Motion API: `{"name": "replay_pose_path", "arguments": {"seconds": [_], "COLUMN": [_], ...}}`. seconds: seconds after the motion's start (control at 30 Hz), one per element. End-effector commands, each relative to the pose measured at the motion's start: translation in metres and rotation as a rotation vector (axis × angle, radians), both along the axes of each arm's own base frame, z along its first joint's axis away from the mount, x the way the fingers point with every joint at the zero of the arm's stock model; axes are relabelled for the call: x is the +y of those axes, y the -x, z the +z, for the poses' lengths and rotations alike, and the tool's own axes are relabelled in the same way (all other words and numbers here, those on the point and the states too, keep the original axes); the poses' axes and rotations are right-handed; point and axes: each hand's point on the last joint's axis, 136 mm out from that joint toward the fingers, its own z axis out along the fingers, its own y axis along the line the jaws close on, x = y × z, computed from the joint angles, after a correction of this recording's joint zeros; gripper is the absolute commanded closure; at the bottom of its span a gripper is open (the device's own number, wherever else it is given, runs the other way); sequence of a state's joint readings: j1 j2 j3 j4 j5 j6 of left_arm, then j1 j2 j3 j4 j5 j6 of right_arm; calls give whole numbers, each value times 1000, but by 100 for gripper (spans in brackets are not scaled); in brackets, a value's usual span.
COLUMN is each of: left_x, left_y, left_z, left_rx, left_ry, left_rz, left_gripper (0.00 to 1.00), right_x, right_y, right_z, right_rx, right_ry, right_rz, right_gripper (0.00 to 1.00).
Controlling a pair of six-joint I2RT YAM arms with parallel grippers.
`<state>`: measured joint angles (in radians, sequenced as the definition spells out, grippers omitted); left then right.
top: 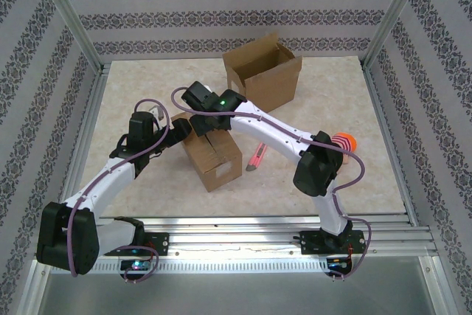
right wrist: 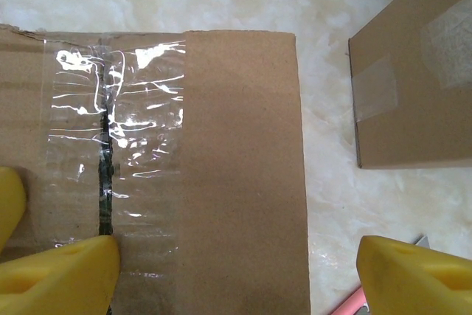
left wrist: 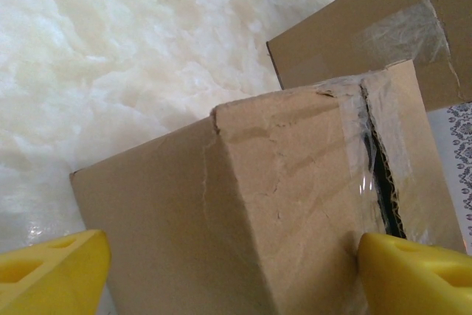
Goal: Unpack the express box
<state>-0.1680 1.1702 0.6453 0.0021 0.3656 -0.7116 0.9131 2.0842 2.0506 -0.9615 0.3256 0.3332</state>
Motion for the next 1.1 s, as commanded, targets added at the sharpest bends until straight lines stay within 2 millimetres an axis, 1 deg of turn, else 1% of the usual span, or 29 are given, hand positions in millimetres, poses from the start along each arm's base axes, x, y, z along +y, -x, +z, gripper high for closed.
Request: {"name": "replay_pose_path", "arguments": {"seconds": [0.0,0.13,0.2,0.4,0.63,0.73,0.9,1.07], "left_x": [3,3,3,3,1,2,1,-1], "left_y": [2,2,2,3,4,5,5,6], "left_z": [-12,-19,-21,-23,-21,-21,-22,-28], "left_rx": [24,41,44,47,44,43,48,60], "left_ry": [-4,-11,-12,-11,-6,-7,-4,1], "left_rz": [1,1,0,-2,-10,-11,-16,-21], "left_gripper": [13,13,14,13,13,13,13,12], "right_x": [7,7,6,1,-12,-13,-13,-15], "right_y": [14,17,18,13,0,-4,-9,-16], "right_z": [9,16,14,-1,-23,-27,-25,-18], "right_rx": [8,1,1,0,-30,-39,-60,-107], "right_ry": [4,1,12,73,194,215,227,259], "right_rz": [41,50,48,32,5,-1,-4,-11], "right_gripper": [16,15,15,15,16,17,17,21]}}
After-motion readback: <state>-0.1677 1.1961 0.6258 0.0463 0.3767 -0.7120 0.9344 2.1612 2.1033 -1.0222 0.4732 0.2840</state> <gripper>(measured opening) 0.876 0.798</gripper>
